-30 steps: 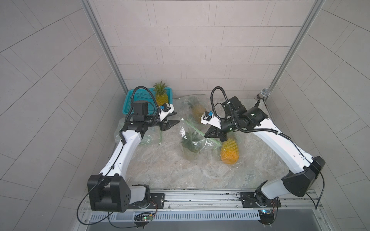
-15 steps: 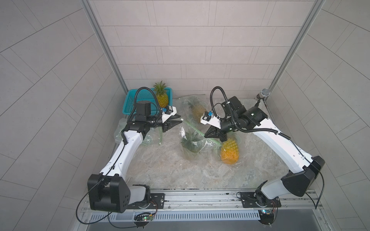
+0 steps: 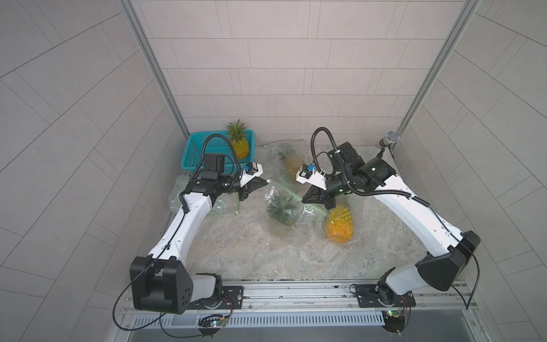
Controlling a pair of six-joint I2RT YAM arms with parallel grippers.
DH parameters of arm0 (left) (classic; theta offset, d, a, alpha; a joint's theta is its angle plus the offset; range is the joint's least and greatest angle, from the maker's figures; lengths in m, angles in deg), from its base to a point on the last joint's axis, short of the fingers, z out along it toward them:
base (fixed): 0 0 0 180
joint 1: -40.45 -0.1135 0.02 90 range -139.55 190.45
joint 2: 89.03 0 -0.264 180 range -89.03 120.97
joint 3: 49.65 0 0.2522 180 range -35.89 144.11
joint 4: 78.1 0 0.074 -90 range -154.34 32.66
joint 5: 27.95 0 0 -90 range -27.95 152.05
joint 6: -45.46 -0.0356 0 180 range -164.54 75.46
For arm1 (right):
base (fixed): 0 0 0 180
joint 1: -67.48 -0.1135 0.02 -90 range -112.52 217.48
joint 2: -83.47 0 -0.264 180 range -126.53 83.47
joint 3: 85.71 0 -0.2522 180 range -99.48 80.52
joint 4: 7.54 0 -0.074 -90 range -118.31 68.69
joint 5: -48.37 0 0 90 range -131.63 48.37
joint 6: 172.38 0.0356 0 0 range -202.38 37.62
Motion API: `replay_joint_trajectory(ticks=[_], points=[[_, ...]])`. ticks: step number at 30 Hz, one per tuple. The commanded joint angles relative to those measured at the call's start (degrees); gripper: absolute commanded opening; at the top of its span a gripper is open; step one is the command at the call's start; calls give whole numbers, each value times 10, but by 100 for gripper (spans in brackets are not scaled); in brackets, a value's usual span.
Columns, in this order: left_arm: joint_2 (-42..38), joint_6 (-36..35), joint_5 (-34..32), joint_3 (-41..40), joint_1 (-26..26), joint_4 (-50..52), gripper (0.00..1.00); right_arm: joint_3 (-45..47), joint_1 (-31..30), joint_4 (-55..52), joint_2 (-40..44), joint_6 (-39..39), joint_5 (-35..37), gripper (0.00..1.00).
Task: Open the zip-top bag and take out the pineapple
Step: Adjust the zipper food storage bag at the center of the board.
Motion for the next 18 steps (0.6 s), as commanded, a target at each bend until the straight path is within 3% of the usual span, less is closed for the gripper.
replay_joint_trajectory(ticks=[1,4,7,9,14,18], points=[[-15,-10,8,13,3,10,0,-19,-3,10,3,1,-8,0],[-31,6,2,15,7,11,0,-19,-2,21,3,12,4,1],[-49,39,-4,21,13,11,0,-19,-3,41,4,28,29,14],[-56,69,-9,28,17,12,0,-24,-2,47,4,34,44,18],[-73,125,-30,41,30,35,0,-41,-3,55,2,42,73,42],[-81,176,-47,56,38,51,0,-58,-5,53,-6,45,54,49]])
